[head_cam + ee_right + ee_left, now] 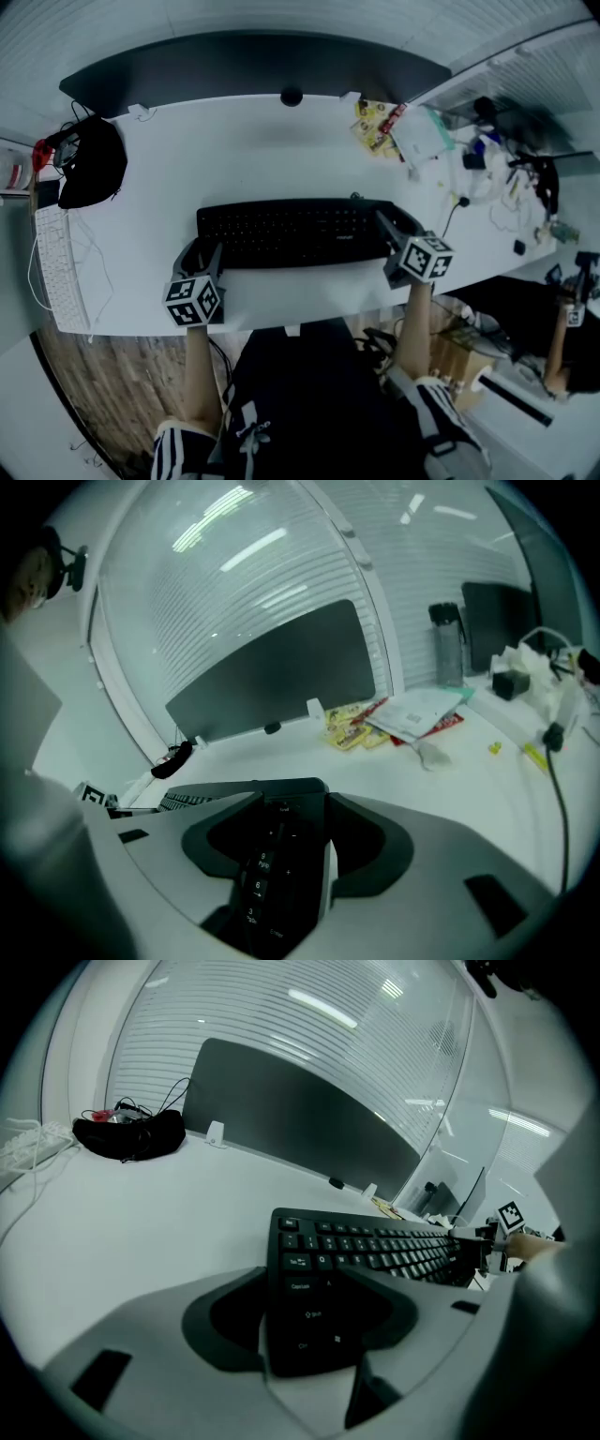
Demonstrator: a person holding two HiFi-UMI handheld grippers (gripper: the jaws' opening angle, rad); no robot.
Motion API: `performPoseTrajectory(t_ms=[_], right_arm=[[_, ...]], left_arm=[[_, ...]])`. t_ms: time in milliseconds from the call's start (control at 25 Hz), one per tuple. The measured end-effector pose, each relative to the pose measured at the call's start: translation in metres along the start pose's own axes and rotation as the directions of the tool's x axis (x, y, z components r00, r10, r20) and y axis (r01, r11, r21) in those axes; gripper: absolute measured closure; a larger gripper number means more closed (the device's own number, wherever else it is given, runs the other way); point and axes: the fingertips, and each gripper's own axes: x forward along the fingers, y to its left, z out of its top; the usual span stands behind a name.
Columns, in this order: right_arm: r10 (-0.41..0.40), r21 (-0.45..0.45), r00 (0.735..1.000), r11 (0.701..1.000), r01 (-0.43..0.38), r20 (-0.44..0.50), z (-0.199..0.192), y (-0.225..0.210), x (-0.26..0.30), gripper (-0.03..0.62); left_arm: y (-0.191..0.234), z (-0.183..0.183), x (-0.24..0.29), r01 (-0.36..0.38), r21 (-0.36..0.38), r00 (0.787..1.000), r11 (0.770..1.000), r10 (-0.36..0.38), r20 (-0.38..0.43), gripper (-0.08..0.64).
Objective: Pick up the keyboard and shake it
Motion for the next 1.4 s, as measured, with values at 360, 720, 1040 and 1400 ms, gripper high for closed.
performPoseTrajectory(t_ms=[360, 720, 1040, 1400], right_arm=[[0.067, -0.245, 0.964, 0.969, -0.002, 0.258, 0.066, 0.057, -0.061, 0.391], [0.110, -0.370, 0.894, 0.927, 0.066, 0.435, 0.115, 0.092, -0.117, 0.391], [0.171, -0.417, 0.814, 0.904, 0.094, 0.555, 0.155, 0.110, -0.165, 0.391], [0.216, -0.430, 0.724, 0.894, 0.122, 0.655, 0.183, 0.116, -0.227, 0.391]], left_arm=[[-0.006, 0.038, -0.031, 0.052, 0.038, 0.972, 0.998, -0.059, 0.228, 0.341], [-0.026, 0.103, -0.061, 0.055, 0.149, 0.887, 0.987, -0.117, 0.448, 0.341], [-0.054, 0.162, -0.096, 0.040, 0.239, 0.786, 0.970, -0.178, 0.592, 0.341], [-0.099, 0.218, -0.148, -0.013, 0.345, 0.663, 0.938, -0.251, 0.706, 0.341]])
